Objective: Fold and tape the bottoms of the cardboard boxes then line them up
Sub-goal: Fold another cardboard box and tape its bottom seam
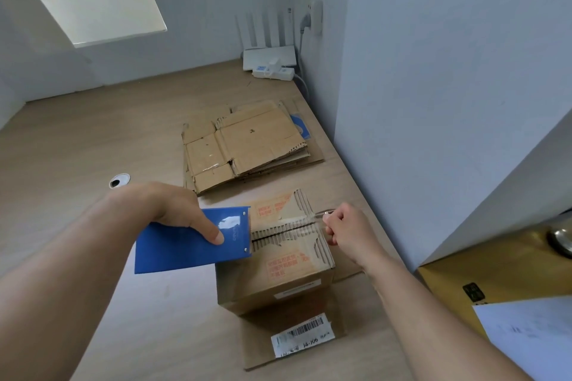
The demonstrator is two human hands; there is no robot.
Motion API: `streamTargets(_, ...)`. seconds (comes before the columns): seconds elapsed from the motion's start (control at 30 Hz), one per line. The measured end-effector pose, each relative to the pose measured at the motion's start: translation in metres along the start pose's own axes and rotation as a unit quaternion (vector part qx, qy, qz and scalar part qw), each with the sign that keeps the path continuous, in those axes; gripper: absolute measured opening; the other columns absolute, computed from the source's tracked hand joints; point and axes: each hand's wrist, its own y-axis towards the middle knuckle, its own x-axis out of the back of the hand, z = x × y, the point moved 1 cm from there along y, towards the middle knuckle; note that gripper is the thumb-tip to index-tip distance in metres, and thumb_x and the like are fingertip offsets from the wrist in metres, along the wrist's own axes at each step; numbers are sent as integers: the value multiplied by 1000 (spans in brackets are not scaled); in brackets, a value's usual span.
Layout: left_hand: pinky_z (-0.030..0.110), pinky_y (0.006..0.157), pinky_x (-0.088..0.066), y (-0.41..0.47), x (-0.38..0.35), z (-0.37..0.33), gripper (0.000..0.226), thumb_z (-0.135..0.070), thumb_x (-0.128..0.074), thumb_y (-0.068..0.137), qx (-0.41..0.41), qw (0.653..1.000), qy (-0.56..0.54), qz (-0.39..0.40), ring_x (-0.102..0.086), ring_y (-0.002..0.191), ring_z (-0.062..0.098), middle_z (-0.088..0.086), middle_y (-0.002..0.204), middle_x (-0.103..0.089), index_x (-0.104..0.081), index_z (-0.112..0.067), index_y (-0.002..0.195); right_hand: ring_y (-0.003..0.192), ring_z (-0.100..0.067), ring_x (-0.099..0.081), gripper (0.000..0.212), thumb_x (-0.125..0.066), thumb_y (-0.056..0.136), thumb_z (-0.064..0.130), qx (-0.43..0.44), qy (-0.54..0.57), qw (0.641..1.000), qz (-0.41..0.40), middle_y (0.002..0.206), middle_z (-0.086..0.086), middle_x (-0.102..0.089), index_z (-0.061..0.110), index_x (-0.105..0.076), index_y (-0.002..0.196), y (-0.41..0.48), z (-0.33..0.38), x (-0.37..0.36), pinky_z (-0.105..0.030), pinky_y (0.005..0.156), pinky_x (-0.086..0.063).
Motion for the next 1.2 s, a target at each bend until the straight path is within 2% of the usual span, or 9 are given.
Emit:
streamTargets(0.17,35,91,-49,1,-1,1,60,-70,-70,64,-5,1000,1,-5,-63,95,18,-2,102,-64,-61,-23,100,82,-21,-62,23,-53,95,28,8,0,1000,29,86,-5,-63,15,-48,76,6,-5,-8,-41,80,-56)
streamTargets(0.23,35,92,-49,1,-2,0,59,-69,-70,64,-3,1000,0,-7,-62,95,18,-2,102,-64,-60,-23,99,70,-20,-59,26,-54,93,38,-14,-5,998,60,77,-5,-62,19,-49,76,11,-9,-8,-36,73,-54)
streamTargets(0.3,35,92,-48,1,-3,0,59,-69,-70,64,2,1000,4,-9,-62,95,18,-2,102,-64,-61,-23,98,59,-14,-51,19,-57,90,42,-51,-67,994,70,69,0,-55,26,-48,92,10,-21,-9,-31,65,-49)
streamTargets(0.37,34,91,-47,1,-4,-1,58,-70,-70,63,2,1000,5,-10,-62,95,17,-3,101,-64,-61,-23,97,68,-13,-53,22,-59,90,37,-93,-120,988,27,78,2,-56,18,-49,94,3,-40,-12,-34,72,-52)
streamTargets(0.5,35,91,-46,0,-5,2,58,-70,-71,63,3,1000,-7,-11,-61,96,18,-3,101,-63,-61,-23,96,65,-9,-50,33,-37,99,43,4,-158,984,-87,74,5,-55,22,-47,76,-6,-16,-12,-26,55,-41)
streamTargets(0.63,36,92,-47,-1,-5,0,59,-71,-73,60,5,1000,-11,-12,-62,96,18,-3,101,-64,-60,-24,94,74,-15,-54,41,-34,97,54,73,-273,958,-51,80,4,-56,20,-49,79,2,20,-29,-28,55,-37)
streamTargets(0.83,34,89,-47,-5,-7,2,57,-70,-71,63,4,999,-37,-19,-61,96,19,-2,101,-63,-59,-25,94,65,-11,-46,36,-44,95,50,64,-202,977,-36,77,4,-52,23,-42,71,12,13,-33,-25,51,-31)
streamTargets(1.07,31,78,-43,-12,-15,14,53,-70,-69,65,11,998,-55,-29,-59,94,19,-3,97,-60,-58,-24,89,70,-4,-53,28,-48,95,46,96,-180,979,-1,86,4,-58,24,-49,77,-6,11,-39,-17,52,-32)
streamTargets(1.2,32,78,-43,-15,-20,13,56,-69,-69,66,1,997,-61,-48,-58,95,20,-4,91,-57,-57,-22,93,70,-8,-56,27,-49,95,41,64,-142,988,3,85,2,-61,19,-52,80,0,17,-40,-18,51,-35)
